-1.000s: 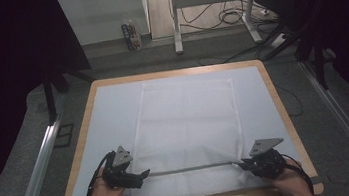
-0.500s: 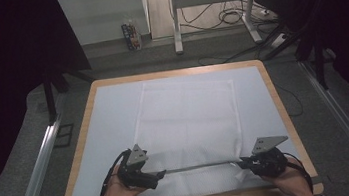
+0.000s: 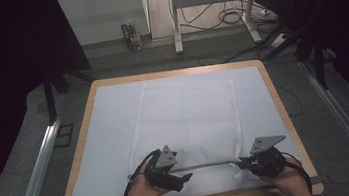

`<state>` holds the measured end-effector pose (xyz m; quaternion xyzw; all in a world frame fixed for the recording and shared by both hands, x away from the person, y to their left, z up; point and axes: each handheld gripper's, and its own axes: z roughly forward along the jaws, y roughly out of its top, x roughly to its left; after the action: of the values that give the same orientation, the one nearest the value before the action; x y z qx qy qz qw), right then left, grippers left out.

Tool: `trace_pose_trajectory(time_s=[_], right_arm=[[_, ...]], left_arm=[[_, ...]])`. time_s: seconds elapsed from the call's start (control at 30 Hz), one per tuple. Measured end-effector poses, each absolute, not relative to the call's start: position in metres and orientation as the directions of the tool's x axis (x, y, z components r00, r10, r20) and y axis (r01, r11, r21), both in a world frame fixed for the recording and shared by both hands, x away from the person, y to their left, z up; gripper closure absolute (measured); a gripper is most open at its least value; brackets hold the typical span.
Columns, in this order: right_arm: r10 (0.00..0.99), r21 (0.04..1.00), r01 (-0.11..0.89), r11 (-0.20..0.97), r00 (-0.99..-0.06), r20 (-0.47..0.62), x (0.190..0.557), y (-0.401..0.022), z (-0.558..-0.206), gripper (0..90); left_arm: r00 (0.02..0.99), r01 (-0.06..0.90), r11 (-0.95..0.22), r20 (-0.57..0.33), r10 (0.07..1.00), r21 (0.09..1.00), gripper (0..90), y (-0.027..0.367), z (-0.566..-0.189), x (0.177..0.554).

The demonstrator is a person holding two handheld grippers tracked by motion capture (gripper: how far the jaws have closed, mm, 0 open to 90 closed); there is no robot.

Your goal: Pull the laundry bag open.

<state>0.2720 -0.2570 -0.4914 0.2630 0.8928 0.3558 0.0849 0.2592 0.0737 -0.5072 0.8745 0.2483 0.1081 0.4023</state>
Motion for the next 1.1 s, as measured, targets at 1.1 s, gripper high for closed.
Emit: trace_pose_trajectory(time_s=[1.1], right_arm=[[0.556,0.696,0.468,0.545,-0.823,0.118,0.273,-0.255,-0.486,80.3]], left_arm=[[0.862,0.257,-0.631,0.121,0.492,0.732,5.8,-0.043,-0.514,0.287]])
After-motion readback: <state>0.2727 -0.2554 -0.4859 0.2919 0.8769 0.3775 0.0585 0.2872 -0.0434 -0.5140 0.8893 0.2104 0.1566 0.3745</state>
